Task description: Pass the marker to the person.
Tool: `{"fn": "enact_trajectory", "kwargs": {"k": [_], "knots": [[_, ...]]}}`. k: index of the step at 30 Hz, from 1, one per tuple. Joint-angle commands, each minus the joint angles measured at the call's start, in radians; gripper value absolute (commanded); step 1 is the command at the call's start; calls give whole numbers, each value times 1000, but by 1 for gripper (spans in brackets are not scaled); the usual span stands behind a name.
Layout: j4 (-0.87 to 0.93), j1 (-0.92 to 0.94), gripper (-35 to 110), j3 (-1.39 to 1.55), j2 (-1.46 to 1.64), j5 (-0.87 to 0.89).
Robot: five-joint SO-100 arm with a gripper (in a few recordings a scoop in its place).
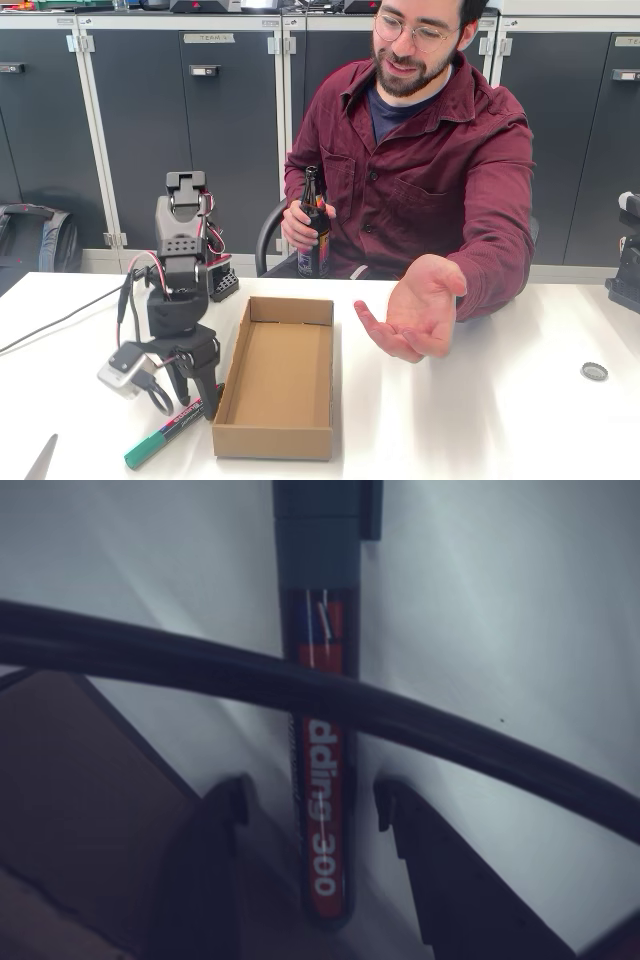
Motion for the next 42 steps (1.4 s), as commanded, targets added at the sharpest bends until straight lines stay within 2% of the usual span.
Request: {"fn": "enact_trajectory", "kwargs": {"k": [1, 2, 7, 14, 19, 22, 28, 34, 42], "knots": [[-54, -15, 1, -41, -3, 2], [-75, -17, -5, -43, -15, 23], [-101, -9, -5, 34, 100, 0], [-8, -49, -5, 126, 571, -117], [66, -117, -5, 26, 770, -186], [15, -141, -5, -120, 712, -215], [98, -296, -5, -433, 508, -201], [107, -483, -5, -545, 377, -127], [89, -598, -5, -670, 198, -55]]}}
